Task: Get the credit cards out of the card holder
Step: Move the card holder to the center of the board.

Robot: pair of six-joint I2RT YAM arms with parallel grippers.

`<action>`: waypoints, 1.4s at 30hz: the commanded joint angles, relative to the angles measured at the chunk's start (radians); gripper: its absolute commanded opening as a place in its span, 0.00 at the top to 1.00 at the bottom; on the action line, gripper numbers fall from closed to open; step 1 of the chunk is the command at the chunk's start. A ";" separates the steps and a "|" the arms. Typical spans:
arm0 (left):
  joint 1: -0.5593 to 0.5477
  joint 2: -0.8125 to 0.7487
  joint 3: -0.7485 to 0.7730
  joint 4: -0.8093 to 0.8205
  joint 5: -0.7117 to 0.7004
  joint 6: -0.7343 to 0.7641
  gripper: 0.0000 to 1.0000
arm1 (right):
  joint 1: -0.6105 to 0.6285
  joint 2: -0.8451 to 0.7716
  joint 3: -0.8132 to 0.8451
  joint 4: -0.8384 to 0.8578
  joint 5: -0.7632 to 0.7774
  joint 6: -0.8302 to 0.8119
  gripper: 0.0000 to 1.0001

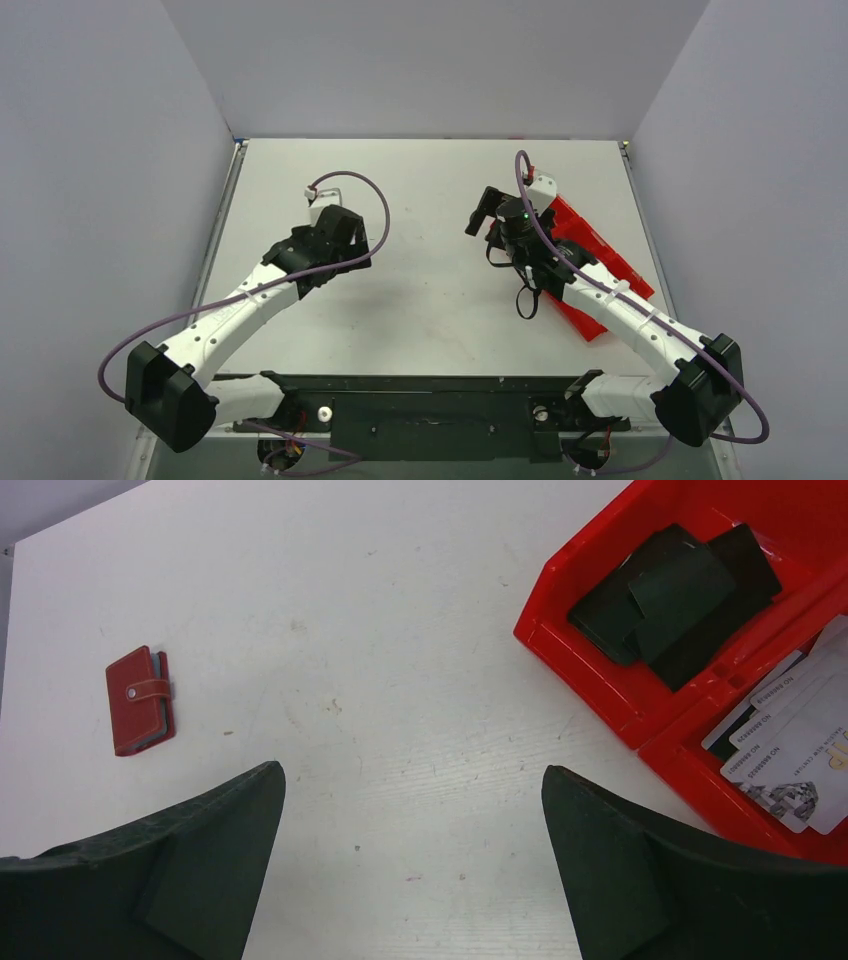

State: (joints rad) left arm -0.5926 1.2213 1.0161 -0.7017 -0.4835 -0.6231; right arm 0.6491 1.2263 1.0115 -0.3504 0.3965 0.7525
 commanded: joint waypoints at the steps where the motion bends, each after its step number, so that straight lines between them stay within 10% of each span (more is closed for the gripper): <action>1: 0.009 -0.050 0.010 0.057 0.043 0.016 0.17 | 0.006 -0.008 0.007 0.006 0.034 -0.003 0.04; 20: 0.173 0.000 0.056 0.084 0.072 -0.110 0.17 | 0.005 -0.002 0.027 -0.013 0.022 -0.008 0.04; 42: 0.436 0.587 0.344 0.372 0.201 -0.019 0.22 | 0.006 -0.008 0.013 -0.016 -0.045 -0.018 0.05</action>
State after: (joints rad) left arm -0.1486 1.7332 1.2285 -0.4202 -0.3168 -0.6903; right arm 0.6498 1.2266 1.0119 -0.3759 0.3569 0.7441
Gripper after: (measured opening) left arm 0.798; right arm 0.956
